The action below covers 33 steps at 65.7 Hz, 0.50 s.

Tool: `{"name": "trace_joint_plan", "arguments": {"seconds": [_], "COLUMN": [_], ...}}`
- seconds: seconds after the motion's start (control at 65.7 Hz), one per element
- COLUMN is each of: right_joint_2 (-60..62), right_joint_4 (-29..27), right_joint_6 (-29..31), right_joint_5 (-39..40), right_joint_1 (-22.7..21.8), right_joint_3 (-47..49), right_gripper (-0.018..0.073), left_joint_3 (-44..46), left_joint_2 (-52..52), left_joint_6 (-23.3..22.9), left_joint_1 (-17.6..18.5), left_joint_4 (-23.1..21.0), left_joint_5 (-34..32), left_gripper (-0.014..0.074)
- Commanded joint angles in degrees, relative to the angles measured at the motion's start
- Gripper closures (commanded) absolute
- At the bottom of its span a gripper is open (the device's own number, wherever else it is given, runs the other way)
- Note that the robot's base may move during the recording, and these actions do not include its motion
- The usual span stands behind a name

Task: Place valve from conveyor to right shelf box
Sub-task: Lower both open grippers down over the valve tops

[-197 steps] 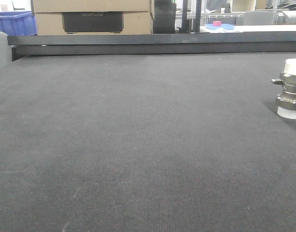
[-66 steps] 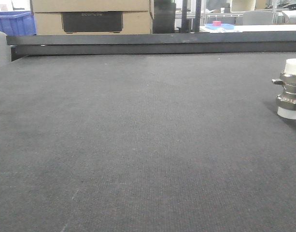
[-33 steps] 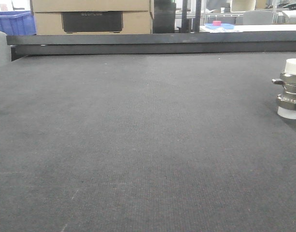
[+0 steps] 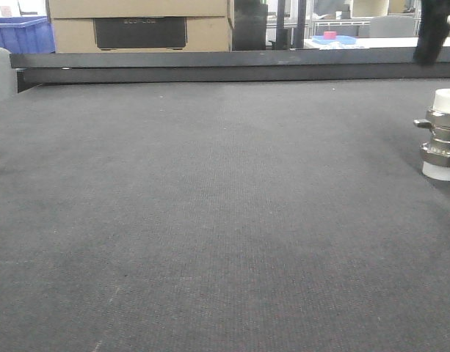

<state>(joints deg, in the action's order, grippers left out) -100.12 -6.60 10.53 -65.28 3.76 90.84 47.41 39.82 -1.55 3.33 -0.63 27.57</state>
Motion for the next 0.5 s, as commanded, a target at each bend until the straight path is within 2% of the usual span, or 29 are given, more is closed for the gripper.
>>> {"name": "trace_joint_plan", "arguments": {"seconds": [0.0, 0.487], "right_joint_2": [-2.53, -10.82], "right_joint_4": [0.42, -0.65], "right_joint_6": [0.38, 0.38], "right_joint_5": [-0.22, -0.32], "right_joint_1": [-0.25, 0.71], "right_joint_3": [0.64, 0.43], "right_gripper": [-0.0002, 0.0003], "left_joint_3": [0.47, 0.47], "left_joint_2": [0.01, 0.01], "left_joint_6": [-0.15, -0.15], "left_joint_1": [0.42, 0.42], "left_joint_4": [-0.34, -0.34], "left_joint_5": [0.35, 1.16], "left_gripper": [-0.0001, -0.0001]}}
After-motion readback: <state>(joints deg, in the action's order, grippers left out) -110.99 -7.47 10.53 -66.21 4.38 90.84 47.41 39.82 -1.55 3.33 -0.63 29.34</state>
